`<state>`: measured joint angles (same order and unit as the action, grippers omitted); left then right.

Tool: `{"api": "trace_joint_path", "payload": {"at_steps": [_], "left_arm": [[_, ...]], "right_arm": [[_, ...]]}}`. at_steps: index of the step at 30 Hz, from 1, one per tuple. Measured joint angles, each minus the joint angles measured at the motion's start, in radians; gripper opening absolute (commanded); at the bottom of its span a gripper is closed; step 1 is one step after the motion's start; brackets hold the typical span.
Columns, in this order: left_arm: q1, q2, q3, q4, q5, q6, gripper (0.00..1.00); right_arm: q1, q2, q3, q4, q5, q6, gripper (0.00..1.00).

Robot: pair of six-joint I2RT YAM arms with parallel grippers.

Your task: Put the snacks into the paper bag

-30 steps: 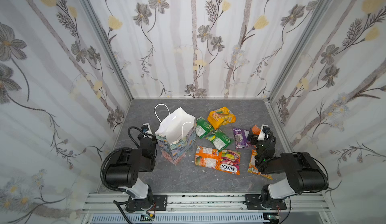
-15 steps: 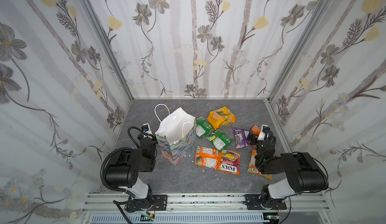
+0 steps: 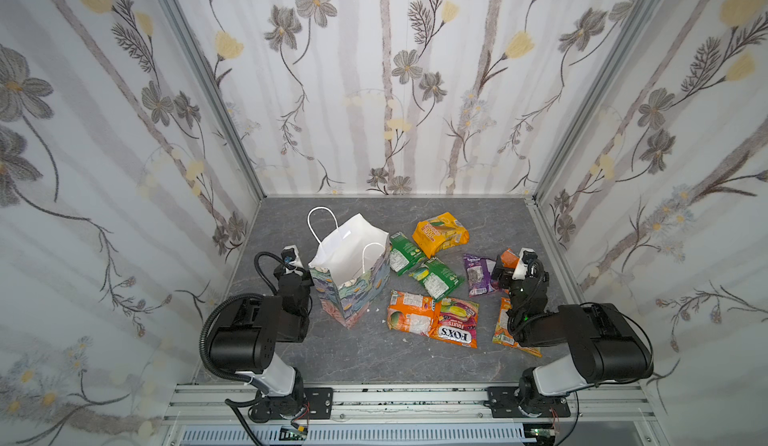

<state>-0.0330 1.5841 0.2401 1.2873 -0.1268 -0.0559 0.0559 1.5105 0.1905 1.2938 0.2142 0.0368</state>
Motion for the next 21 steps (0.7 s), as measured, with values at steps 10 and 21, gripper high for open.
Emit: {"api": "trace_joint_path", "payload": {"at_steps": [10,21], "left_arm": [[0.002,0.0,0.001,0.0,0.0,0.0,1.0],[0.002,-0.223,0.079,-0.229,-0.031,-0.026,1.0]], "right_arm": [[-0.008,0.0,0.006,-0.005,-0.011,0.0,1.0],[0.027,-0.166,0.041,-0.163,0.008,-0.006,1.0]]}}
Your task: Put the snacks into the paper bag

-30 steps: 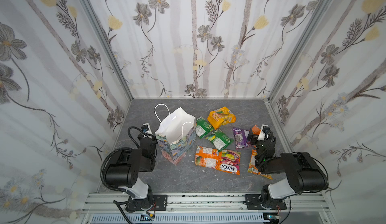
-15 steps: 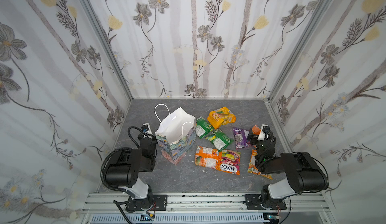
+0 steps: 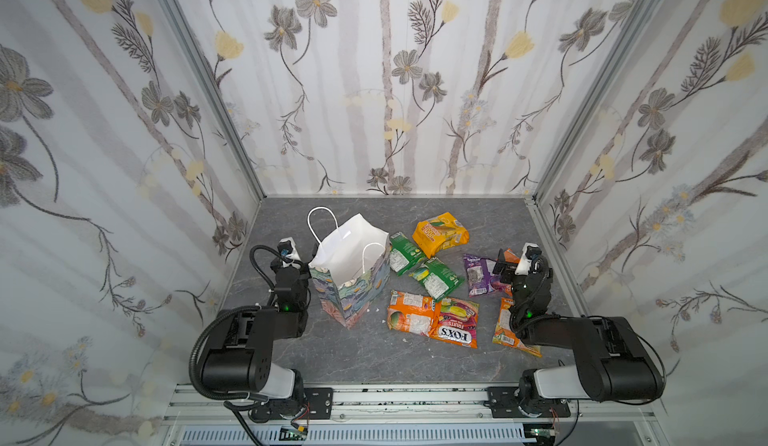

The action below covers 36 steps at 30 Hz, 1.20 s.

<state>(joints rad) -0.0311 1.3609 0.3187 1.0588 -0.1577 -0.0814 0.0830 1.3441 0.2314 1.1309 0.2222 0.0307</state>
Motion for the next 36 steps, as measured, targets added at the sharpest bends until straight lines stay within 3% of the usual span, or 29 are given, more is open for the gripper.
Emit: {"api": "trace_joint_path", "payload": {"at_steps": [4,9,16,19,23,29,36], "left_arm": [[0.002,-0.224,0.058,-0.267,-0.025,-0.101,1.0],[0.03,-0.436,0.2,-0.67,-0.004,-0.246,1.0],[0.069,-0.605,0.393,-1.126,0.063,-0.296,1.0],[0.09,-0.66,0.436,-1.207,0.151,-0.294,1.0],[0.09,-0.667,0.509,-1.26,0.355,-0.23,1.0],[0.092,-0.6,0.528,-1.318,0.565,-0.151,1.0],[0.088,-0.595,0.5,-1.324,0.726,-0.127,0.98]], "right_arm": [[0.046,-0.139,0.087,-0.198,-0.027,0.034,1.0],[0.123,-0.264,0.211,-0.454,-0.204,0.169,1.0],[0.432,-0.348,0.23,-0.65,-0.397,0.25,0.93],[0.539,-0.328,0.226,-0.656,-0.424,0.277,0.89],[0.637,-0.232,0.235,-0.628,-0.468,0.294,0.85],[0.688,-0.022,0.345,-0.576,-0.492,0.336,0.75],[0.715,0.165,0.492,-0.512,-0.566,0.367,0.67]]}}
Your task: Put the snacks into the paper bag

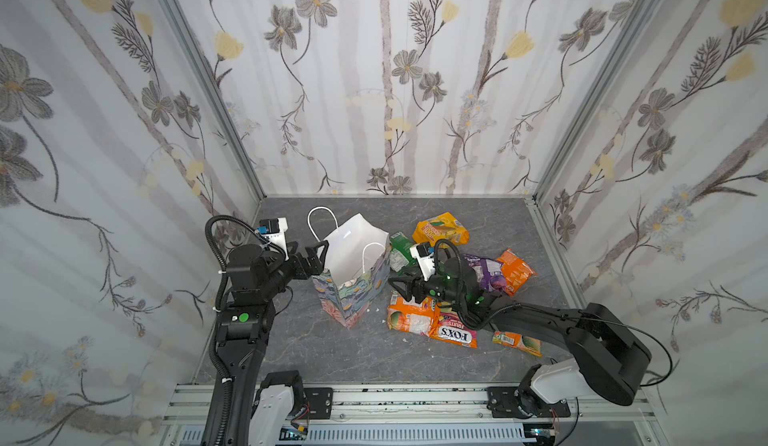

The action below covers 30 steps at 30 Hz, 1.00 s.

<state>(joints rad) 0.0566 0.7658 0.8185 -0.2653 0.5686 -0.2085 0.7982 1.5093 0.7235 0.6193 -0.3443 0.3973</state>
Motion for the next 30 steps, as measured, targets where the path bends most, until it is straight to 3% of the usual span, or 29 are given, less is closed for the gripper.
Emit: {"api": "trace_joint_path", "payload": {"at_steps": [8,20,23,30], "left_arm": [[-0.007,-0.004,-0.047,-0.035,0.094,0.019,0.85],[-0.03,-0.033,-0.044,-0.077,0.175,-0.026,0.75],[-0.032,-0.034,0.002,-0.13,0.126,-0.031,0.77],[-0.034,0.018,0.138,-0.23,-0.106,-0.074,0.77]], "right_arm": [[0.0,0.151,0.166,0.011,-0.055,0.021,0.63],[-0.004,0.314,0.418,-0.102,-0.05,0.0,0.62],[-0.014,0.32,0.446,-0.137,-0.05,-0.011,0.62],[-0.056,0.214,0.417,-0.243,0.036,-0.028,0.65]]}}
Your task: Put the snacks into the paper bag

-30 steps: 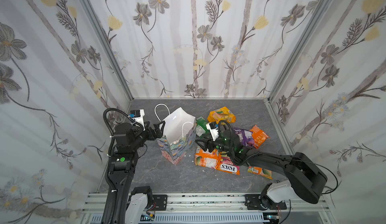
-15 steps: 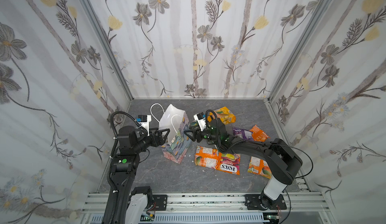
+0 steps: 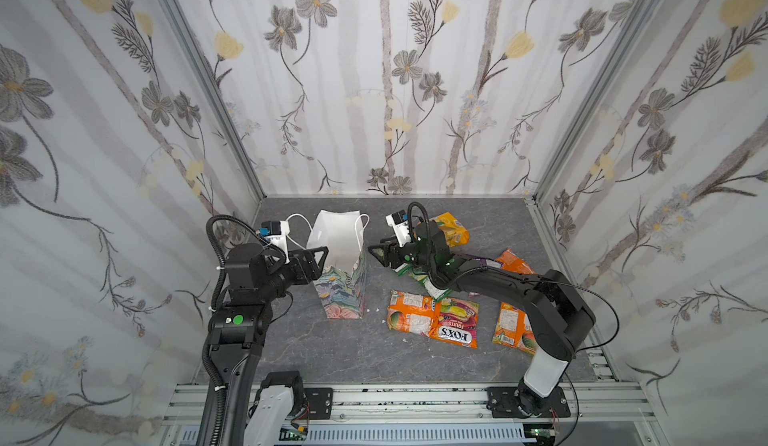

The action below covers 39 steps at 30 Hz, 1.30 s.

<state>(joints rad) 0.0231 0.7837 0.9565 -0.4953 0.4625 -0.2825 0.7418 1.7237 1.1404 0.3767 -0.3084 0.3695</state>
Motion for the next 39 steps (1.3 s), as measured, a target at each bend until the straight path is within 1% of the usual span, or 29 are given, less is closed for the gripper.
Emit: {"api": "trace_joint_path", "payload": {"at_steps": [5,10,12,16,20,25,29,33,39], "left_arm": [[0.0,0.008,0.008,-0.01,-0.043,-0.015,0.75],[0.0,-0.004,0.0,-0.006,-0.035,-0.003,0.72],[0.0,-0.01,-0.018,0.004,-0.021,0.023,0.71],[0.0,-0.022,-0.063,0.019,-0.018,0.051,0.69],[0.0,-0.022,-0.103,0.028,-0.047,0.07,0.62],[0.0,0.007,-0.106,0.026,-0.092,0.07,0.6],[0.0,0.0,-0.108,0.026,-0.122,0.07,0.61],[0.0,-0.011,-0.108,0.027,-0.127,0.07,0.61],[0.0,-0.04,-0.127,0.043,-0.104,0.073,0.62]], "right_arm": [[0.006,-0.129,-0.035,-0.115,0.076,-0.023,0.66],[0.005,-0.274,-0.086,-0.249,0.192,-0.032,0.67],[0.006,-0.324,-0.094,-0.335,0.252,-0.035,0.67],[0.008,-0.397,-0.115,-0.491,0.337,-0.038,0.67],[0.008,-0.455,-0.174,-0.639,0.386,-0.022,0.69],[0.008,-0.505,-0.297,-0.739,0.422,0.06,0.68],[0.005,-0.545,-0.389,-0.778,0.448,0.149,0.69],[-0.009,-0.599,-0.48,-0.81,0.465,0.228,0.69],[-0.038,-0.65,-0.566,-0.798,0.467,0.293,0.69]]}}
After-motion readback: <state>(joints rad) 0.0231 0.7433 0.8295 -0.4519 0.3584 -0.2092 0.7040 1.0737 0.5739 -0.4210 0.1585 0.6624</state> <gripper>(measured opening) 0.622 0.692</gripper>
